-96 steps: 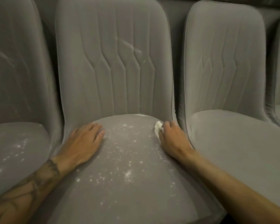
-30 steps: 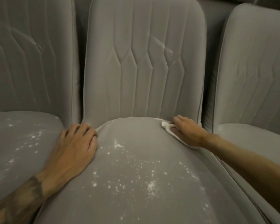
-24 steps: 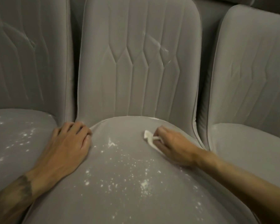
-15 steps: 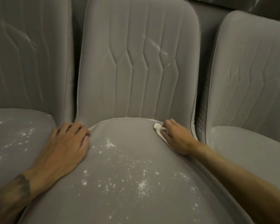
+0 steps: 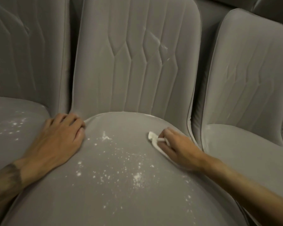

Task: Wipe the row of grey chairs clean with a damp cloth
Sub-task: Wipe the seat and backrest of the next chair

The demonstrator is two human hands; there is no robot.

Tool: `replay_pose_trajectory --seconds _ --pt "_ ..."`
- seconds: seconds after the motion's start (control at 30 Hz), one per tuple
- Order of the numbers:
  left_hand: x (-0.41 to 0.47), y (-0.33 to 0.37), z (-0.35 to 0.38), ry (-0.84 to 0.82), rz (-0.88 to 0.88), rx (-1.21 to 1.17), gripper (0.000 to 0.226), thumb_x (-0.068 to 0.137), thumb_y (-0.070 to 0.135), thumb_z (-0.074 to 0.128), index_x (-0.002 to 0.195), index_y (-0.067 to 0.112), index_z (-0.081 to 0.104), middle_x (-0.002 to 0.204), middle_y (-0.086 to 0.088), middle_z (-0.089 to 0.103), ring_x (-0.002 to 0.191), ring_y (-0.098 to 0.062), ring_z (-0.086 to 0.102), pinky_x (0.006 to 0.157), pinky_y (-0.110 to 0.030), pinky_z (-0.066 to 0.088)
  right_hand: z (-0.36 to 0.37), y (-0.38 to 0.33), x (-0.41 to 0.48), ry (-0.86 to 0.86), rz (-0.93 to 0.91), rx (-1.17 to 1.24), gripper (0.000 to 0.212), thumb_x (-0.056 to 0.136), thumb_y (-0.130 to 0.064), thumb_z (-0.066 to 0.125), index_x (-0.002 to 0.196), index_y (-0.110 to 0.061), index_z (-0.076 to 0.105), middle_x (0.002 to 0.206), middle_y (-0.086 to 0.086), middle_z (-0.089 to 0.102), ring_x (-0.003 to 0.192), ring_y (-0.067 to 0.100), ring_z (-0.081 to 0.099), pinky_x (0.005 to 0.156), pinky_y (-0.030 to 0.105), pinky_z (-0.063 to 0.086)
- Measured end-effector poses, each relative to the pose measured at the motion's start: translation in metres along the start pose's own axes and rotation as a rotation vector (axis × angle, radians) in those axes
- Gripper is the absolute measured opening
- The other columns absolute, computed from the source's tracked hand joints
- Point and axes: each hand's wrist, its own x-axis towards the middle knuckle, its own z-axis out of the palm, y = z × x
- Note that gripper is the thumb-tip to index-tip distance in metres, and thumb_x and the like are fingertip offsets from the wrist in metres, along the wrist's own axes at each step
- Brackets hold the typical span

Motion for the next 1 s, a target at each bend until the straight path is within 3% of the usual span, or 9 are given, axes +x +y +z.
replay_pose_trajectory --seconds 0.07,0.13,0.3,0.5,0.57,0.7,0.8,0.9,1.0 --pt "-0.001 0.000 0.001 0.004 0.011 0.014 0.029 0.097 0.036 0.035 0.103 0.026 0.062 0.110 0.004 0.056 0.100 -0.025 0.052 0.079 -0.044 0.040 -0.005 -0.010 -0.024 -0.073 -0.106 0.048 0.015 0.103 -0.052 0.044 0.104 -0.037 0.046 0.100 -0.019 0.049 0.084 0.003 0.052 0.075 0.012 0.039" --pt "-0.001 -0.002 0.003 0.009 0.025 0.018 0.029 0.097 0.036 0.034 0.103 0.026 0.061 0.111 0.004 0.055 0.100 -0.024 0.051 0.079 -0.043 0.039 -0.015 0.003 -0.023 -0.118 -0.104 0.019 0.015 0.104 -0.049 0.045 0.105 -0.035 0.048 0.100 -0.020 0.048 0.087 0.001 0.052 0.076 0.010 0.037" --pt "0.000 -0.005 0.009 0.054 0.028 0.016 0.026 0.097 0.036 0.036 0.101 0.027 0.060 0.109 0.005 0.053 0.098 -0.025 0.050 0.078 -0.043 0.036 -0.022 0.030 0.011 -0.079 0.235 -0.105 0.024 0.104 -0.040 0.047 0.108 -0.018 0.054 0.108 0.001 0.054 0.093 0.020 0.055 0.083 0.035 0.043" --pt "0.001 -0.006 0.011 0.043 0.033 0.025 0.026 0.097 0.037 0.035 0.101 0.028 0.059 0.109 0.005 0.052 0.096 -0.025 0.049 0.076 -0.043 0.035 -0.018 -0.016 -0.049 -0.088 -0.093 0.054 0.017 0.103 -0.053 0.044 0.105 -0.037 0.049 0.101 -0.019 0.051 0.088 0.005 0.055 0.075 0.016 0.042" --pt "0.001 -0.004 0.009 0.024 0.035 0.033 0.026 0.097 0.037 0.035 0.102 0.026 0.059 0.109 0.003 0.052 0.096 -0.026 0.049 0.076 -0.043 0.036 -0.026 -0.003 -0.047 -0.097 -0.046 0.028 0.021 0.103 -0.052 0.042 0.106 -0.034 0.052 0.102 -0.019 0.052 0.090 0.003 0.055 0.076 0.013 0.041" --pt "0.001 -0.001 0.003 -0.015 0.009 0.013 0.030 0.098 0.038 0.035 0.101 0.025 0.061 0.110 0.002 0.055 0.099 -0.026 0.049 0.080 -0.045 0.038 -0.025 0.018 -0.019 -0.014 0.280 -0.070 0.023 0.103 -0.040 0.048 0.104 -0.019 0.054 0.104 0.000 0.055 0.091 0.019 0.057 0.081 0.034 0.045" --pt "0.002 0.001 0.000 -0.040 0.001 0.008 0.031 0.098 0.039 0.034 0.102 0.025 0.062 0.112 0.001 0.057 0.100 -0.026 0.050 0.082 -0.045 0.038 -0.007 -0.015 -0.030 0.032 0.101 -0.065 0.018 0.103 -0.048 0.042 0.099 -0.031 0.048 0.097 -0.012 0.050 0.081 0.007 0.051 0.070 0.023 0.037" --pt "0.001 0.002 -0.001 -0.041 0.000 0.011 0.032 0.098 0.039 0.034 0.102 0.024 0.062 0.112 0.000 0.057 0.100 -0.027 0.049 0.082 -0.044 0.038 -0.012 -0.032 -0.053 -0.075 -0.088 0.039 0.017 0.103 -0.054 0.042 0.104 -0.038 0.047 0.101 -0.020 0.051 0.087 0.004 0.055 0.075 0.016 0.042" --pt "0.000 0.003 -0.002 -0.057 -0.003 0.000 0.034 0.098 0.040 0.032 0.103 0.023 0.061 0.113 -0.001 0.057 0.100 -0.026 0.049 0.082 -0.045 0.039 -0.028 -0.004 -0.047 -0.083 0.048 -0.019 0.025 0.102 -0.054 0.040 0.105 -0.034 0.052 0.105 -0.015 0.054 0.088 0.005 0.056 0.077 0.022 0.045"
